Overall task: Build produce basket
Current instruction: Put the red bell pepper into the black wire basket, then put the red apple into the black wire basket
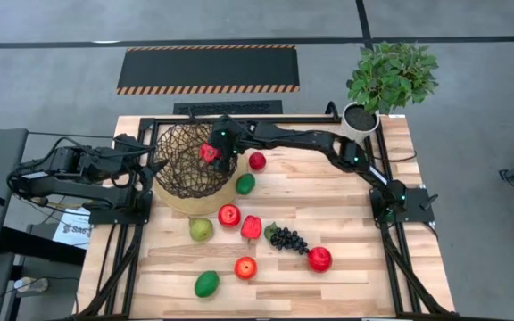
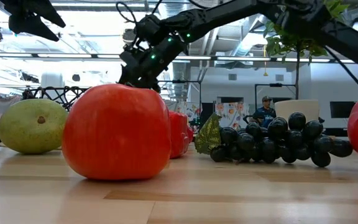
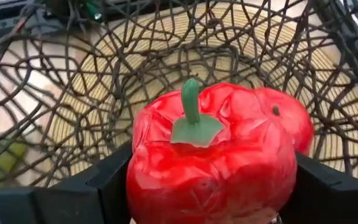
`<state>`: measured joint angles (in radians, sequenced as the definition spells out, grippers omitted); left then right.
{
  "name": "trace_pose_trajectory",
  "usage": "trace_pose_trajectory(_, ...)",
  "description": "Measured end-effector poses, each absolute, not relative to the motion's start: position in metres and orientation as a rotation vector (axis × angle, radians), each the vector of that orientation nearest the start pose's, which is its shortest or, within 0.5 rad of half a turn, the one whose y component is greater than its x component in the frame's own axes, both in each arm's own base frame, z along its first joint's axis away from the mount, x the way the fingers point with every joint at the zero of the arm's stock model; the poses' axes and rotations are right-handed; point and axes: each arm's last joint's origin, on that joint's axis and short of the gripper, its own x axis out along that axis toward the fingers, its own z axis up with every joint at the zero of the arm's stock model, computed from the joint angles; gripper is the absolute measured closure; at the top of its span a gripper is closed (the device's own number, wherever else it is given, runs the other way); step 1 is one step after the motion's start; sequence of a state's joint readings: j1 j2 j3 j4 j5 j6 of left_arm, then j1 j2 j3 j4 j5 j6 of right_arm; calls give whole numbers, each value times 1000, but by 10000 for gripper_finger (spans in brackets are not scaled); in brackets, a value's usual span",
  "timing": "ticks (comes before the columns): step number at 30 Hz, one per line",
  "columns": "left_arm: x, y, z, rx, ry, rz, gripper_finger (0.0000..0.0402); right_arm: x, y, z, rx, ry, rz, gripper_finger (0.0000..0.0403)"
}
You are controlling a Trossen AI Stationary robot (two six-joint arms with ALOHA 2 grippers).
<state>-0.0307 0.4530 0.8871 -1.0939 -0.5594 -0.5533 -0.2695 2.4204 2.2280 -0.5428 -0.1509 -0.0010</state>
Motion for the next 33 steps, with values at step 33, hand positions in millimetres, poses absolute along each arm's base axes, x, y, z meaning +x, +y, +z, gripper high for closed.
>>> trace_pose_trajectory(33, 53, 14, 320, -332, 474, 670, 72, 526, -138, 215, 116, 794, -86, 32)
